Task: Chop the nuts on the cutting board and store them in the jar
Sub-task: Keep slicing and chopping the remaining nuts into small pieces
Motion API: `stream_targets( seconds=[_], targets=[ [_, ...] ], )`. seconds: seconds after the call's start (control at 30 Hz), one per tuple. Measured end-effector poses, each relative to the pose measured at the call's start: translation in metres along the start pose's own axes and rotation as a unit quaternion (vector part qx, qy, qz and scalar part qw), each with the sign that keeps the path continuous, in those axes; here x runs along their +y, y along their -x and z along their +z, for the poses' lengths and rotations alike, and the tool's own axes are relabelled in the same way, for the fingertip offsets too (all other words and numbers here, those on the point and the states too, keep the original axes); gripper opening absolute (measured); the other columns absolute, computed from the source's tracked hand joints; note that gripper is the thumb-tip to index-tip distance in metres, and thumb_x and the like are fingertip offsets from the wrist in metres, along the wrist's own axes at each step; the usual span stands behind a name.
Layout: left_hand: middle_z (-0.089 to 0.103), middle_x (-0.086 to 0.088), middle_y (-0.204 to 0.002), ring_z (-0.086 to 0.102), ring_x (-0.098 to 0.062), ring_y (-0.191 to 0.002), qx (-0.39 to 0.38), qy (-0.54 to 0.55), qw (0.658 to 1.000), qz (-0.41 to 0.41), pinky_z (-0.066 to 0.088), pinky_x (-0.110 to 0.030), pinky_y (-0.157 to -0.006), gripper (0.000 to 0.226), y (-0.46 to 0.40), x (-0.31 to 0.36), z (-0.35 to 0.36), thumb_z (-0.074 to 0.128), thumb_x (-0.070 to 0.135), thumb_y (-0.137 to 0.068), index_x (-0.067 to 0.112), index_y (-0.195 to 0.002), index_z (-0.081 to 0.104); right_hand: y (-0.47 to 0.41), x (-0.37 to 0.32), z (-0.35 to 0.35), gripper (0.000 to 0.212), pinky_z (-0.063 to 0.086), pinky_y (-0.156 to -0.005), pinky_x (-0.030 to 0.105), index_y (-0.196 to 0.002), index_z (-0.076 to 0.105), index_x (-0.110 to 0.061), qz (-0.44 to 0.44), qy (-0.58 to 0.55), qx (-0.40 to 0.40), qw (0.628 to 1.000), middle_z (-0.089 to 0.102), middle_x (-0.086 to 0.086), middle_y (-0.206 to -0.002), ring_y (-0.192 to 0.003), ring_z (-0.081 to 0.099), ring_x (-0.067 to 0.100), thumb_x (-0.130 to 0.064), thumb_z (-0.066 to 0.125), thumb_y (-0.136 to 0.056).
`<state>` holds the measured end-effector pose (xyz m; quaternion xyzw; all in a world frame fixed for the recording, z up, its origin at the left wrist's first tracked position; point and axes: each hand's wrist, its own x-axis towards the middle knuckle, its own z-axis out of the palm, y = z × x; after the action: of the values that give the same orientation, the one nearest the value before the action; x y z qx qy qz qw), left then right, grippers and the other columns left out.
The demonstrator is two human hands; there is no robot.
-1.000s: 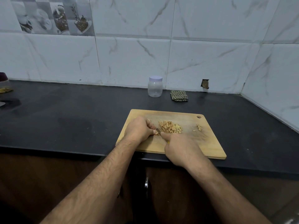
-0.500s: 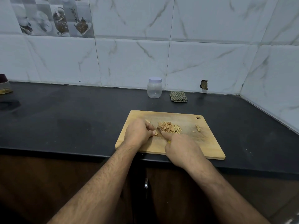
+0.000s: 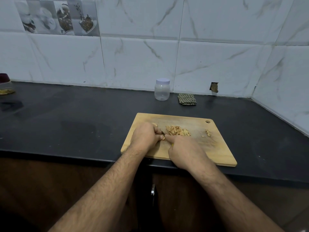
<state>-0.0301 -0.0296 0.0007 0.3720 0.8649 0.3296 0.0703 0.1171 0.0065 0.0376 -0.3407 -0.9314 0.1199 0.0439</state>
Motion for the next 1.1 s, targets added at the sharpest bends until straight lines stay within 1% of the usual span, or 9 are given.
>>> stream_targets(
  seconds=[0.2,0.3,0.43,0.57,0.63,0.77,0.83,0.97,1.1],
  targets=[
    [0.073,0.008,-0.105,0.064,-0.012,-0.099,-0.001,0.002,1.000,-0.001,0.052,-0.031,-0.088,0.016,-0.001,0.000,0.001,0.074,0.028,-0.087,0.026,-0.102,0.077,-0.001,-0.003,0.000,0.063,0.051,-0.092,0.035,-0.149,0.036,-0.043,-0.008,0.021,-0.003,1.000,0.059,0.002,-0.135,-0.119,0.057,0.023,-0.012,0.044,-0.095],
    [0.073,0.010,-0.104,0.063,-0.011,-0.099,0.004,0.004,1.000,-0.004,0.052,-0.031,-0.088,0.015,-0.001,0.000,0.001,0.074,0.029,-0.086,0.027,-0.101,0.077,0.001,0.000,-0.002,0.064,0.050,-0.093,0.035,-0.150,0.034,-0.042,-0.006,0.016,-0.008,1.000,0.055,0.003,-0.140,-0.123,0.054,0.023,-0.011,0.044,-0.095],
    [0.072,0.010,-0.101,0.062,-0.010,-0.096,0.010,-0.002,1.000,-0.004,0.050,-0.028,-0.083,0.011,0.000,-0.001,0.002,0.073,0.029,-0.087,0.028,-0.097,0.077,0.018,0.010,0.002,0.065,0.051,-0.086,0.033,-0.152,0.032,-0.042,-0.008,0.012,-0.005,1.000,0.058,0.002,-0.136,-0.116,0.057,0.022,-0.011,0.044,-0.095],
    [0.072,0.011,-0.101,0.062,-0.009,-0.095,0.019,-0.008,1.000,0.000,0.047,-0.026,-0.079,0.012,0.001,0.000,0.002,0.074,0.030,-0.087,0.028,-0.098,0.077,0.031,0.014,0.006,0.065,0.052,-0.089,0.036,-0.151,0.031,-0.041,-0.011,0.011,0.005,1.000,0.057,0.001,-0.136,-0.119,0.055,0.022,-0.009,0.045,-0.096],
    [0.070,0.011,-0.096,0.061,-0.009,-0.093,0.026,-0.005,1.000,0.000,0.044,-0.024,-0.076,0.013,0.003,0.000,0.002,0.074,0.030,-0.086,0.026,-0.099,0.077,0.028,0.013,0.006,0.065,0.052,-0.090,0.036,-0.152,0.031,-0.040,-0.007,0.013,0.007,1.000,0.058,0.002,-0.135,-0.120,0.055,0.022,-0.009,0.045,-0.096],
    [0.064,0.014,-0.086,0.056,-0.006,-0.083,0.044,0.014,0.999,-0.002,0.041,-0.023,-0.073,0.012,0.007,0.001,0.004,0.075,0.029,-0.085,0.025,-0.097,0.074,0.019,0.013,0.006,0.064,0.049,-0.088,0.032,-0.151,0.034,-0.039,0.006,0.003,0.022,1.000,0.059,0.002,-0.135,-0.120,0.056,0.021,-0.011,0.045,-0.095],
    [0.063,0.014,-0.081,0.058,-0.007,-0.082,0.043,0.020,0.999,-0.003,0.040,-0.023,-0.071,0.009,0.009,0.001,0.004,0.075,0.028,-0.085,0.025,-0.094,0.075,0.016,0.011,0.004,0.064,0.048,-0.089,0.031,-0.151,0.035,-0.039,0.006,-0.005,0.026,1.000,0.060,0.000,-0.136,-0.120,0.056,0.020,-0.011,0.044,-0.094],
    [0.072,0.011,-0.101,0.060,-0.007,-0.090,0.033,0.008,0.999,0.014,0.043,-0.024,-0.076,0.012,0.008,-0.002,0.004,0.073,0.029,-0.087,0.027,-0.098,0.077,0.010,0.004,0.003,0.063,0.048,-0.094,0.033,-0.149,0.038,-0.041,-0.001,-0.029,0.030,0.999,0.056,-0.001,-0.141,-0.124,0.054,0.021,-0.012,0.044,-0.093],
    [0.074,0.008,-0.098,0.064,-0.014,-0.094,0.035,-0.007,0.999,0.026,0.051,-0.032,-0.083,0.010,0.008,-0.003,0.006,0.071,0.031,-0.088,0.029,-0.096,0.078,0.005,0.001,0.004,0.063,0.049,-0.096,0.035,-0.149,0.037,-0.040,-0.001,-0.018,0.010,1.000,0.056,0.001,-0.140,-0.123,0.054,0.023,-0.012,0.045,-0.094]
  ],
)
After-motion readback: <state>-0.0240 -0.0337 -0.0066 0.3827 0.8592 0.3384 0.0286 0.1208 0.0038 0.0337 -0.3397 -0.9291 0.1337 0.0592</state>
